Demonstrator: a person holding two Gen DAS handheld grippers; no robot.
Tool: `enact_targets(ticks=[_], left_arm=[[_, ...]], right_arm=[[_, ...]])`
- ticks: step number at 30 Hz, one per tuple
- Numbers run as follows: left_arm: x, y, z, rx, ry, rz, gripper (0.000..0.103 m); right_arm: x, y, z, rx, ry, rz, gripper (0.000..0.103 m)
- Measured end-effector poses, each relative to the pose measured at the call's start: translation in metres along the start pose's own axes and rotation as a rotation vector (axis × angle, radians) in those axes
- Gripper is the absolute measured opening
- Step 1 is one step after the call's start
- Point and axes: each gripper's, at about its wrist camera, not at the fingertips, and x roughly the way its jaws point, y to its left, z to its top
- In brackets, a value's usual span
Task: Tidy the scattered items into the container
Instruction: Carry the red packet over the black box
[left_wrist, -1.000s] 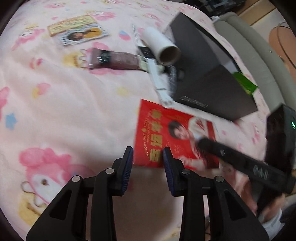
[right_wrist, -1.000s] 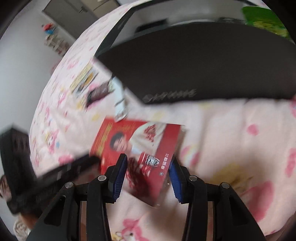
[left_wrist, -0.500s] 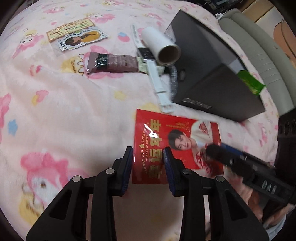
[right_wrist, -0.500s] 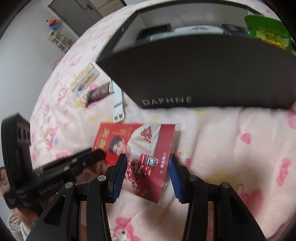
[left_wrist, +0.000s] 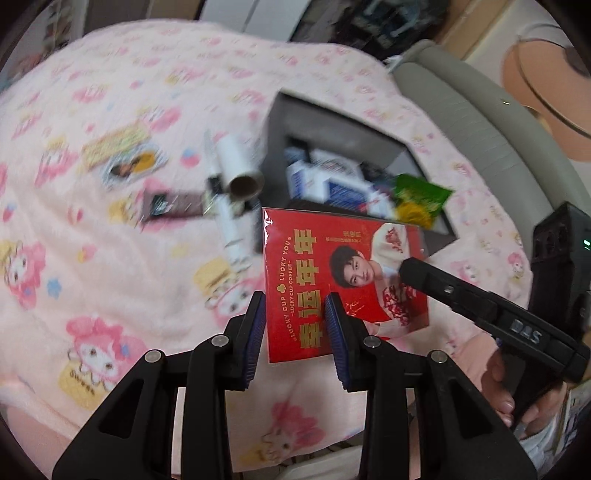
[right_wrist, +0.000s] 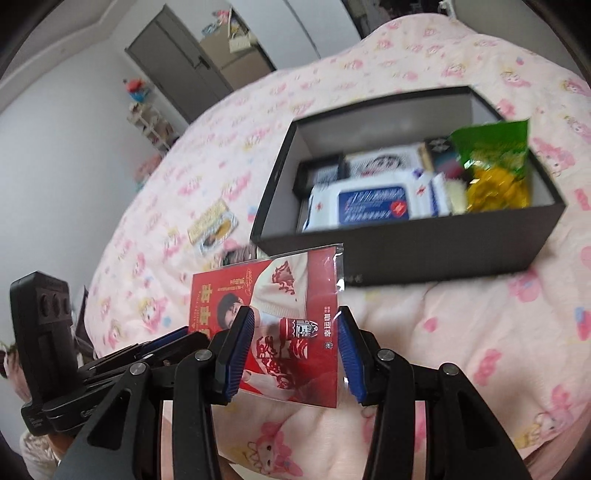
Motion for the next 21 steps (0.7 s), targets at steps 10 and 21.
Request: enact_targets(ticks=[10, 21], left_arm=[[0.025, -0.039, 0.051, 0.087, -0.048, 0.017, 0.032], [0.096, -0.051, 0.107, 0.084, 0.002, 0.068, 0.032]], right_arm=[[-0.029, -0.032, 0.041, 0.02, -0.094, 0.012, 0.042], [0.005, -0.07, 0.102, -0.018, -0.128, -0.016, 0.042]])
